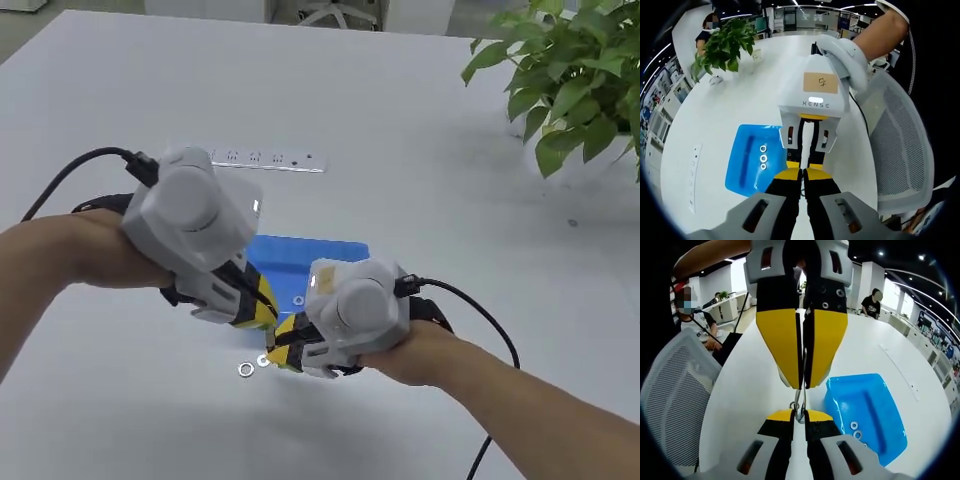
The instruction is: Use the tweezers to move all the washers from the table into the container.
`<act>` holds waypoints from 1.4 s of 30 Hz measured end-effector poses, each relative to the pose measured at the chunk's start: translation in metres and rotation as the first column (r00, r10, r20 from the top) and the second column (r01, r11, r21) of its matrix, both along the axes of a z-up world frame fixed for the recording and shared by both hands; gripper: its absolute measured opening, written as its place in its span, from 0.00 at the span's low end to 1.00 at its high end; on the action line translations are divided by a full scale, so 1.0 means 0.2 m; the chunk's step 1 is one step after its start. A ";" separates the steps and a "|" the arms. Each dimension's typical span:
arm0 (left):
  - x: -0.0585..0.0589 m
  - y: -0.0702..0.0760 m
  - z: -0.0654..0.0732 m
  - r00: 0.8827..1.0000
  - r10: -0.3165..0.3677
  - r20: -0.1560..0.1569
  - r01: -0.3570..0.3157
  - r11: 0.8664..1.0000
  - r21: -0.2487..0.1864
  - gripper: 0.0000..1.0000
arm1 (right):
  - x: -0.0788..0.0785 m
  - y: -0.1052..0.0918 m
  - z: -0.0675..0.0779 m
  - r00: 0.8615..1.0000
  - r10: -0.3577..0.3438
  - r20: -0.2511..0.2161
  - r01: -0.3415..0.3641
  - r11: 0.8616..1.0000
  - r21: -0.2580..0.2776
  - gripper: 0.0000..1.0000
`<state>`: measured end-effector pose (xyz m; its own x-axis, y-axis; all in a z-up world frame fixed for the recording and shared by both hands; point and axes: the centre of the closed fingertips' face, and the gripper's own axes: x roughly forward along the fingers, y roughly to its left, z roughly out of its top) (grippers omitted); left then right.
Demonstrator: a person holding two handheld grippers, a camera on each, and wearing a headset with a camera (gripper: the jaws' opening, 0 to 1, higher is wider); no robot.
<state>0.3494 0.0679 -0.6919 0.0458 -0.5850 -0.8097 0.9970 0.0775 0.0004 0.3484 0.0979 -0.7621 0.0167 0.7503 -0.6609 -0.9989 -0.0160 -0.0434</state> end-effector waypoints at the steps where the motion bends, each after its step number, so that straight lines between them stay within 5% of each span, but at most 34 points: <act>1: 0.00 0.00 0.01 1.000 0.000 0.003 0.000 1.000 -0.001 0.05 | 0.00 0.00 0.01 1.000 -0.001 0.003 0.001 1.000 0.000 0.10; 17: -0.02 -0.01 0.13 0.999 0.003 0.046 -0.002 1.000 -0.022 0.05 | 0.01 0.00 0.13 0.998 0.001 0.055 -0.002 1.000 0.002 0.10; 28: 0.04 -0.02 0.23 0.996 0.001 0.085 0.002 0.999 -0.036 0.05 | 0.08 0.00 0.23 0.995 0.003 0.095 -0.003 1.000 0.006 0.10; 42: 0.14 -0.01 0.28 0.994 0.006 0.110 -0.001 0.999 -0.048 0.05 | 0.19 0.02 0.28 0.993 0.006 0.115 -0.007 1.000 0.007 0.10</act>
<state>0.3779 0.0659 -0.6363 0.1351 -0.6227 -0.7707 0.9908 0.0834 0.1063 0.3872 0.1018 -0.7062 0.0872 0.7552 -0.6496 -0.9872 -0.0220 -0.1581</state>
